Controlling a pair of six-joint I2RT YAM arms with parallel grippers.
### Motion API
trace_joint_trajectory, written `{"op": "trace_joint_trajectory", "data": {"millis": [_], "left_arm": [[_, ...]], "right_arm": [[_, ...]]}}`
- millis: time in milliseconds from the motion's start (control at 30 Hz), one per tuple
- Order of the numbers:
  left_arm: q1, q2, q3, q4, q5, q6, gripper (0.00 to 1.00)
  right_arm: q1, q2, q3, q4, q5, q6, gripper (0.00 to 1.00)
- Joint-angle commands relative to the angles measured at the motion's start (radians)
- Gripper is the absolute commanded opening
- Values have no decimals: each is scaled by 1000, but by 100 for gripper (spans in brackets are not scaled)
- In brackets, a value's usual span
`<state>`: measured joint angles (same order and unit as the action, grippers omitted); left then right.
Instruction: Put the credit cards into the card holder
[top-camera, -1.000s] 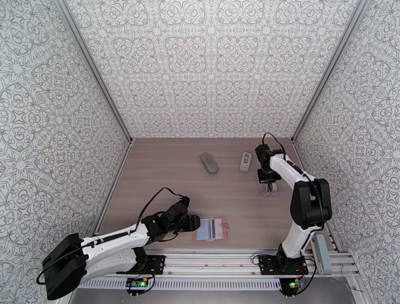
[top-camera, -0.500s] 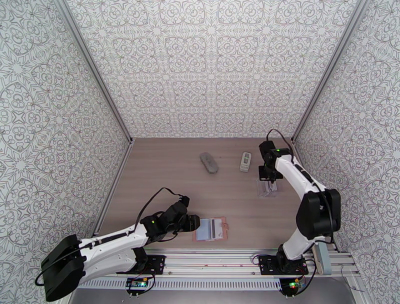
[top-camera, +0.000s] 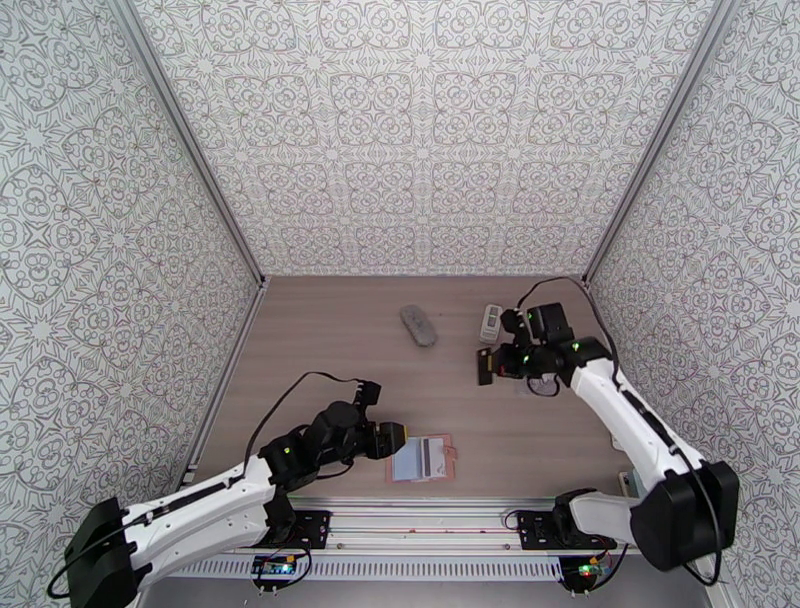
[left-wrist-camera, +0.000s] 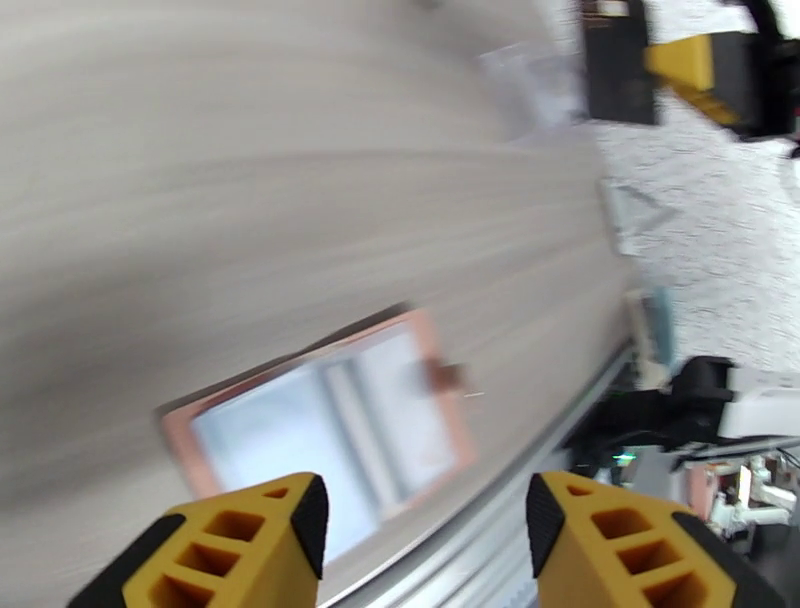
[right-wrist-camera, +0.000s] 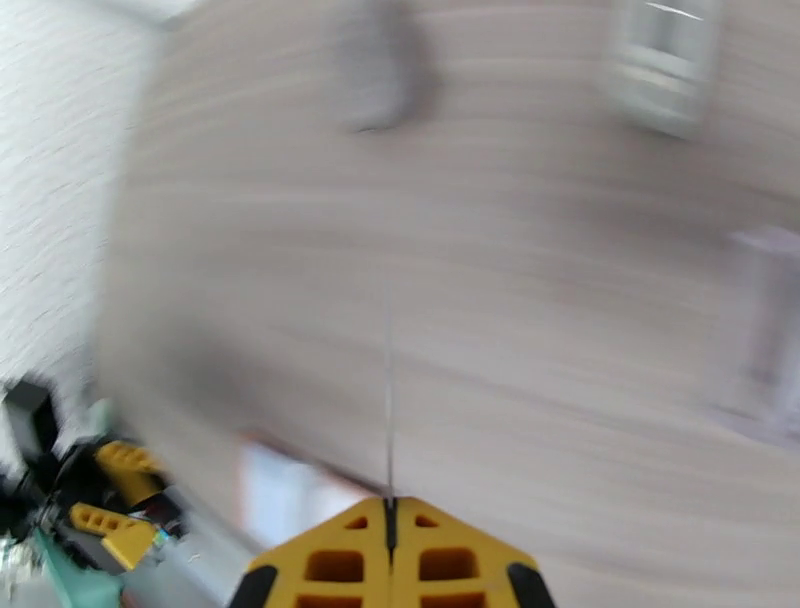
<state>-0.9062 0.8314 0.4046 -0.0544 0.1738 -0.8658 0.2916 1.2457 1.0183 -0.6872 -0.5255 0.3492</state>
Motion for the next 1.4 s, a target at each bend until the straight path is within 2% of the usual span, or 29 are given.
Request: {"op": "trace_joint_trajectory", "data": {"millis": [0,233,433,733,1000,1367], "left_arm": [[10,-40,-34,122,83,22,61],[24,-119,-79,199,159,39,62],[35,-151,-96,284,219,54,62],[39,-109,-104,348,242,63,58],[38,-134,-87,344,240,44,46],[23,-155,-108,382,224,-8,29]], "right_arm": [[51,-55,-75,191,-214,46,0],[130,-163,-245,386,-355,137,0],[191,-210,-363,586,-424,269,0],[309,-194,-421,831,-451,421,0],[346,-162,-417,856,-452,426,0],[347,-130,-441,888,-457,418,0]]}}
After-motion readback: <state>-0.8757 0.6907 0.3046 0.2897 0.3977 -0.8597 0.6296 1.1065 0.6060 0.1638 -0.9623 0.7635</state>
